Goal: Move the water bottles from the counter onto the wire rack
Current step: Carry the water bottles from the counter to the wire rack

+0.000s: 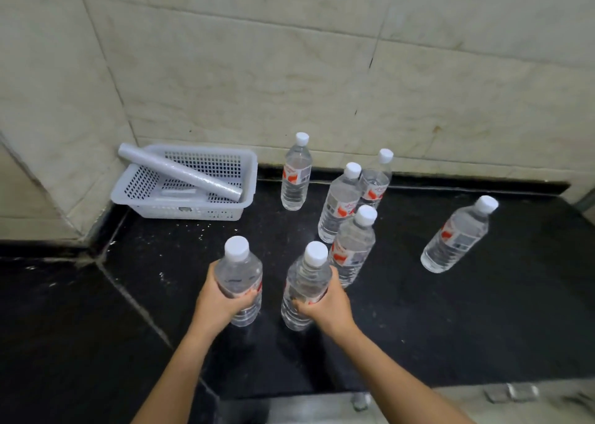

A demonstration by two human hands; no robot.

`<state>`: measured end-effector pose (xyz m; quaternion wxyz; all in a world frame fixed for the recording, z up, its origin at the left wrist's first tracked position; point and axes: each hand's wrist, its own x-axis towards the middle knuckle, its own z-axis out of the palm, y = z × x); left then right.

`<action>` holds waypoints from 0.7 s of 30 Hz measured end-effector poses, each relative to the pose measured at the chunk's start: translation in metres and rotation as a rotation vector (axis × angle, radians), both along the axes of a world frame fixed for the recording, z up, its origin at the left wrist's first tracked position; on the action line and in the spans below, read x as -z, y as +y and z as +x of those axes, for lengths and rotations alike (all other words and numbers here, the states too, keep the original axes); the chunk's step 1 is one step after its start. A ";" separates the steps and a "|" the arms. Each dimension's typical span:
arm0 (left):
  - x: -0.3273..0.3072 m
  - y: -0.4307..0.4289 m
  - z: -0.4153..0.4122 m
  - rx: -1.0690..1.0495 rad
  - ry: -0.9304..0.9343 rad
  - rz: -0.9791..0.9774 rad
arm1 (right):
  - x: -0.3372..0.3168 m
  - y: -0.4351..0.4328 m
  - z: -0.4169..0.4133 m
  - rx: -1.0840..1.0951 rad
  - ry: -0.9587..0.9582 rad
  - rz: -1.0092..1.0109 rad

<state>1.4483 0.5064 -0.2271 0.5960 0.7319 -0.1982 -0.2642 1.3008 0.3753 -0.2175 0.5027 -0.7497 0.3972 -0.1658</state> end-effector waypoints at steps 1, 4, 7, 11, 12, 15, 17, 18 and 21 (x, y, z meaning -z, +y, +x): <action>-0.003 0.003 -0.013 -0.011 -0.010 -0.012 | -0.002 0.003 -0.014 -0.014 0.014 -0.002; -0.009 0.010 -0.060 -0.056 -0.039 -0.039 | -0.005 0.008 -0.067 -0.013 0.032 0.001; -0.016 0.012 -0.117 -0.079 -0.064 -0.051 | -0.011 0.009 -0.132 0.068 0.056 0.001; -0.025 0.005 -0.197 0.028 -0.032 -0.057 | -0.023 0.004 -0.220 0.192 0.084 -0.016; -0.026 0.001 -0.215 0.067 -0.020 -0.058 | -0.024 0.004 -0.241 0.213 0.075 -0.015; -0.033 -0.017 -0.263 0.192 -0.008 -0.067 | -0.028 0.004 -0.298 0.275 0.064 -0.008; -0.037 -0.029 -0.291 0.289 -0.013 -0.073 | -0.031 0.005 -0.330 0.334 0.080 -0.014; -0.038 -0.035 -0.303 0.333 -0.017 -0.074 | -0.032 0.005 -0.344 0.366 0.085 -0.019; -0.041 -0.049 -0.330 0.451 -0.023 -0.054 | -0.033 0.002 -0.382 0.449 0.118 -0.026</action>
